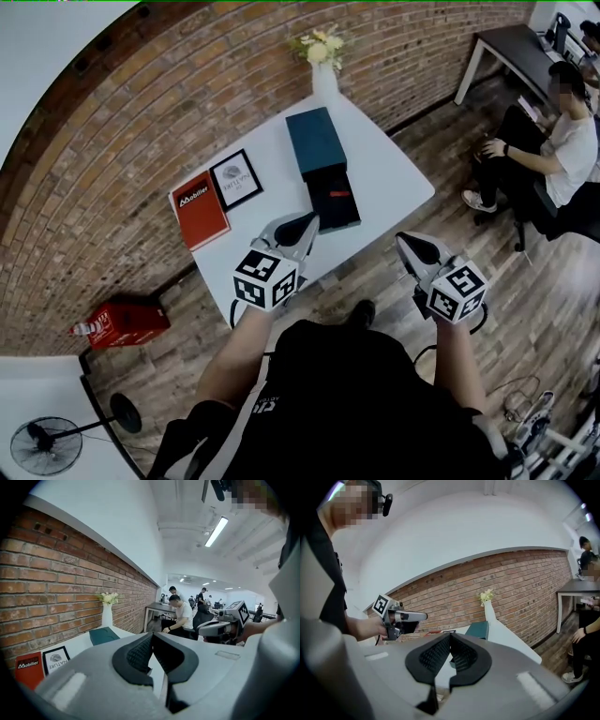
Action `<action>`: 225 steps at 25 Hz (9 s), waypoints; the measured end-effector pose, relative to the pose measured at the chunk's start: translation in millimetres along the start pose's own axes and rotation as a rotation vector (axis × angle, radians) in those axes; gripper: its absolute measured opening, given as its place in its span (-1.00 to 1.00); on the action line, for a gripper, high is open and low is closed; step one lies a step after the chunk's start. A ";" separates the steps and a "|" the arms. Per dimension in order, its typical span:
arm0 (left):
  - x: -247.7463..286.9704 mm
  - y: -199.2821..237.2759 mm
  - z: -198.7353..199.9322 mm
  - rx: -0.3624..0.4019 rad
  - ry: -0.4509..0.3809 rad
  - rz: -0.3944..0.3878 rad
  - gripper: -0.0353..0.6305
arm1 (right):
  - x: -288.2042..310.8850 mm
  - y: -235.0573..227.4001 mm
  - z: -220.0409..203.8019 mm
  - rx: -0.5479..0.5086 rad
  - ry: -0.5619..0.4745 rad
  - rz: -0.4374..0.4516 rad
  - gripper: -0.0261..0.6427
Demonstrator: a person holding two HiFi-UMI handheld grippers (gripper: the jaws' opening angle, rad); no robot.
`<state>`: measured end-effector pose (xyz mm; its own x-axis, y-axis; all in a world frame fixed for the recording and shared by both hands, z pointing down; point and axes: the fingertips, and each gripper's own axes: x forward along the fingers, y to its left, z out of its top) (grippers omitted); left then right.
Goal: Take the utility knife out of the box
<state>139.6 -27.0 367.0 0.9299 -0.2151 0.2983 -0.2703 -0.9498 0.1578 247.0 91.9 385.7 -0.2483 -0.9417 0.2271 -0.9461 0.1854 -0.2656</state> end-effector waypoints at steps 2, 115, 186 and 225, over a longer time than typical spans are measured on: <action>10.5 3.6 5.6 -0.001 -0.016 0.016 -0.87 | 7.6 -14.0 -2.1 -0.003 0.018 0.012 -0.92; 20.4 190.6 -76.1 -0.428 -0.026 0.201 -0.87 | 279.6 -128.2 -199.5 -0.910 1.237 0.400 -0.65; 17.7 189.5 -89.4 -0.489 -0.034 0.181 -0.87 | 262.9 -121.0 -205.8 -0.992 1.215 0.461 -0.62; 17.4 203.2 -107.8 -0.558 -0.061 0.198 -0.87 | 261.5 -108.8 -212.6 -1.102 1.251 0.593 -0.82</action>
<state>74.0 -199.2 505.7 0.8565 -0.4043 0.3208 -0.5151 -0.6304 0.5807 240.8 -114.9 673.1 -0.0744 -0.0236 0.9969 -0.2353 0.9719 0.0054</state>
